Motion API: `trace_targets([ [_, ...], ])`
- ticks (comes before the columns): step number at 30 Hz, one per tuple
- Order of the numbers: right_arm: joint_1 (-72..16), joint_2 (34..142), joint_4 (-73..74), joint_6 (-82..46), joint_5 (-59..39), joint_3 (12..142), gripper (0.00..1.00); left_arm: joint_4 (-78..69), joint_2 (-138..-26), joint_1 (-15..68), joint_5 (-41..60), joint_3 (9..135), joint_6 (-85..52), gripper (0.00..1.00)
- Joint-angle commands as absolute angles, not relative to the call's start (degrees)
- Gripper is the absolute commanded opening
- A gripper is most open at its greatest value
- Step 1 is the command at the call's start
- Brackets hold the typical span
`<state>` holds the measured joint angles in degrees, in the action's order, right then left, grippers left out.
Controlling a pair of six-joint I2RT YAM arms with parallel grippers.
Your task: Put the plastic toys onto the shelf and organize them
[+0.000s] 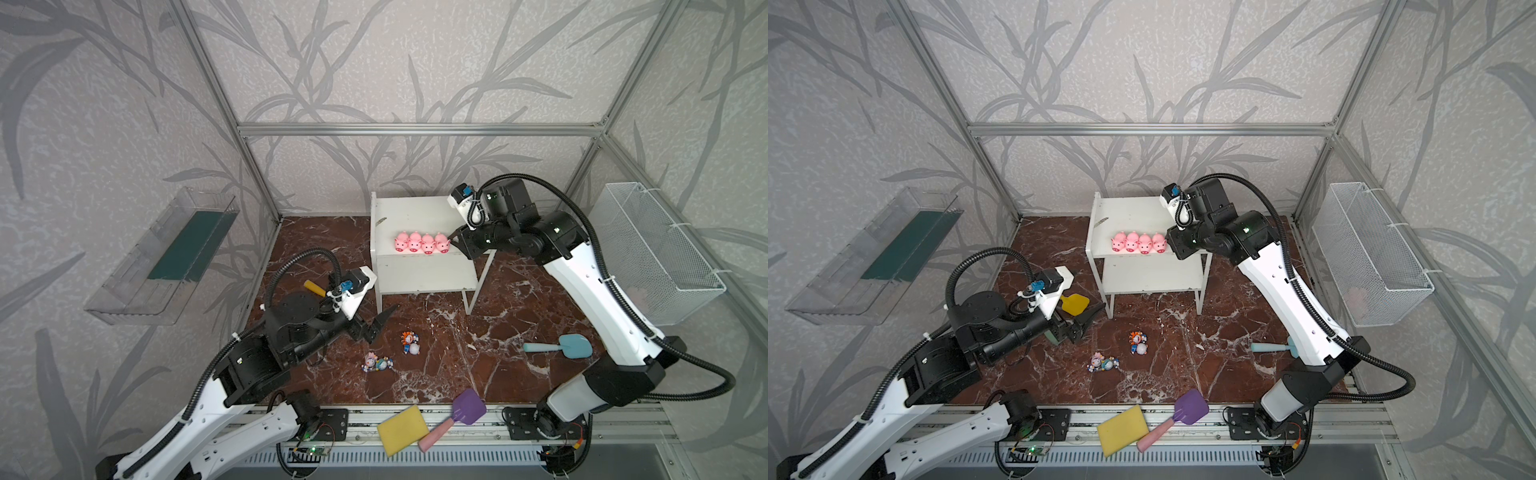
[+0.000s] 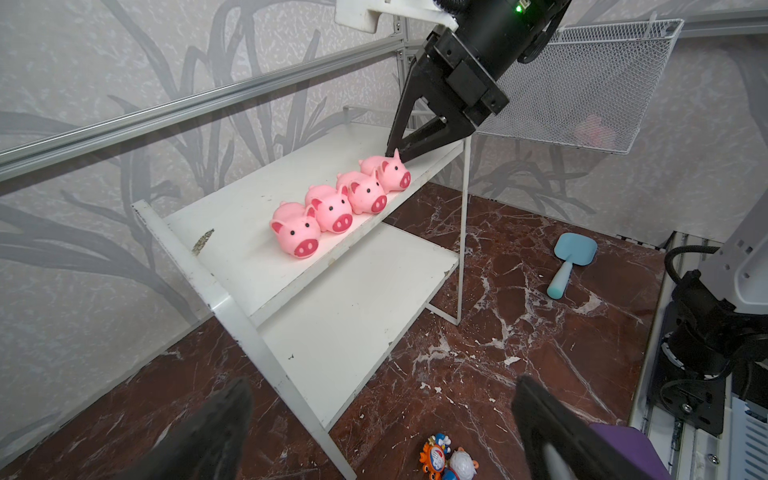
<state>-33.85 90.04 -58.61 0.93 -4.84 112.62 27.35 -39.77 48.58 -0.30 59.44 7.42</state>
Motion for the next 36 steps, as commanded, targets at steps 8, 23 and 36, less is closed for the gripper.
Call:
trace_targets([
  [8, -33.79, 85.56, -61.87, 3.31, 3.34, 113.79, 0.3, 27.13, -40.22, 48.25, -0.99, 59.58, 6.3, 0.99],
  [23, -49.59, 51.14, -51.24, -0.06, 2.39, 77.88, 0.49, 30.34, -38.57, 48.51, -1.6, 49.14, -12.41, 0.99],
  [36, -62.83, 39.07, -18.85, -20.35, 0.68, 30.72, 0.74, 31.22, -37.29, 51.91, -5.68, 36.78, -27.2, 0.99],
])
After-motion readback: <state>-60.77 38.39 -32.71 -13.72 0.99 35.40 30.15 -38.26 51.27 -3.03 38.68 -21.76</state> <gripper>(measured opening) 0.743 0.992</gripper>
